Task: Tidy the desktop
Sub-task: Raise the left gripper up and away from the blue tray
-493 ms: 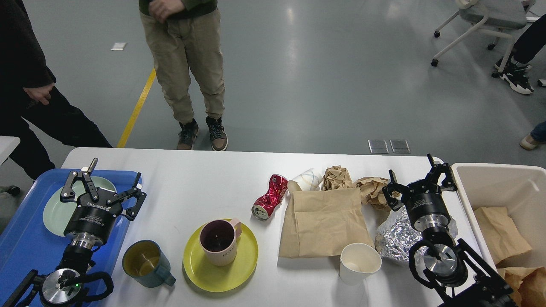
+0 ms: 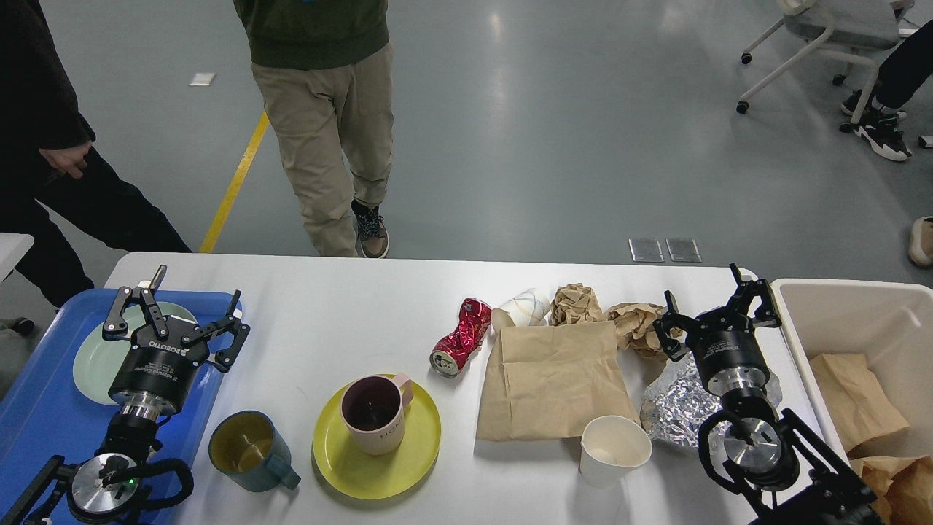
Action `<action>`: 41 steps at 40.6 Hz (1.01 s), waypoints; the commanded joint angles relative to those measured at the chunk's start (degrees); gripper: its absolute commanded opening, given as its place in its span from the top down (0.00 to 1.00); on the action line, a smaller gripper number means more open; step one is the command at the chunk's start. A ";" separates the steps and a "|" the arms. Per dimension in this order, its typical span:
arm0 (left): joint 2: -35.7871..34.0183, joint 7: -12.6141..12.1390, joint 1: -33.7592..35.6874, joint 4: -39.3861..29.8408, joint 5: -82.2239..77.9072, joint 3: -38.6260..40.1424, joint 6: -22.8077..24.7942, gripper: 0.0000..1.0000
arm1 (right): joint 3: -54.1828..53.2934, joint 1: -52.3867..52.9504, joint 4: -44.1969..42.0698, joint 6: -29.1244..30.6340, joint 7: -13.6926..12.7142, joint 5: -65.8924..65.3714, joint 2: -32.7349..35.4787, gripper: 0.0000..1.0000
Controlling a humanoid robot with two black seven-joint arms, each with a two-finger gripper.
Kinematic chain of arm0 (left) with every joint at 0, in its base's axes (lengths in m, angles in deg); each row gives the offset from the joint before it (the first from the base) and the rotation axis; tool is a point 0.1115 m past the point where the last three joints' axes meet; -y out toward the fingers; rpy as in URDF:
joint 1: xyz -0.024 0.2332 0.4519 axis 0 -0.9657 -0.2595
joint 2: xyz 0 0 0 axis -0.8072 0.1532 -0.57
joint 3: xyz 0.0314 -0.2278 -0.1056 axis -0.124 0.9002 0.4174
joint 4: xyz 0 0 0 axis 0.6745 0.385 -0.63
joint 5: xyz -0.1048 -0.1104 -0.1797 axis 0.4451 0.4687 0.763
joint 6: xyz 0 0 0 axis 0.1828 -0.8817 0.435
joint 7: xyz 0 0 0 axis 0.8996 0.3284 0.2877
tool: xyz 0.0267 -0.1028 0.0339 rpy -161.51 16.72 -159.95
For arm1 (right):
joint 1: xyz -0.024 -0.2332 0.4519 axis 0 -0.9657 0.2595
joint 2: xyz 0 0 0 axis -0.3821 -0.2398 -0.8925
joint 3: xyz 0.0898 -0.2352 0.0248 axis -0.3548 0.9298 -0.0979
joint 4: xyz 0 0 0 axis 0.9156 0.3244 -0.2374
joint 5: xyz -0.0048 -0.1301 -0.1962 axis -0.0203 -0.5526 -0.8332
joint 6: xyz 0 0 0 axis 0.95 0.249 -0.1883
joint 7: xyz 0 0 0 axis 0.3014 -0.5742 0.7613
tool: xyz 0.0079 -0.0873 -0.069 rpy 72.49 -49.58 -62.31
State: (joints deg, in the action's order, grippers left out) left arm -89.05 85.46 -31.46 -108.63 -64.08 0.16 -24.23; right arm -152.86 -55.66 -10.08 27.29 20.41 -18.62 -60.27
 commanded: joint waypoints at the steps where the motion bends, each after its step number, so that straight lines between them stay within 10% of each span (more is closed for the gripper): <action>1: -1.22 0.50 0.30 -0.26 0.01 -0.29 -0.02 0.03 | 0.00 -0.01 -0.01 0.00 0.00 0.00 -0.04 0.00; 16: -20.01 -0.20 7.06 2.20 0.54 -16.89 -1.87 0.03 | 0.00 0.08 -0.10 0.00 0.00 0.00 -0.04 0.00; 27: -43.14 0.59 37.44 3.17 2.55 -68.36 12.19 0.03 | 0.00 -0.01 -0.10 0.00 0.00 0.00 0.05 0.00; 41: -43.58 -0.20 55.39 2.99 2.21 -92.56 10.26 0.03 | 0.00 0.08 -0.01 0.00 0.00 0.00 0.05 0.00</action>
State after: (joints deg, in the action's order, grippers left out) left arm -133.05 86.10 19.29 -105.59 -61.16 -85.70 -13.23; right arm -152.86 -55.63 -10.19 27.29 20.41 -18.61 -60.28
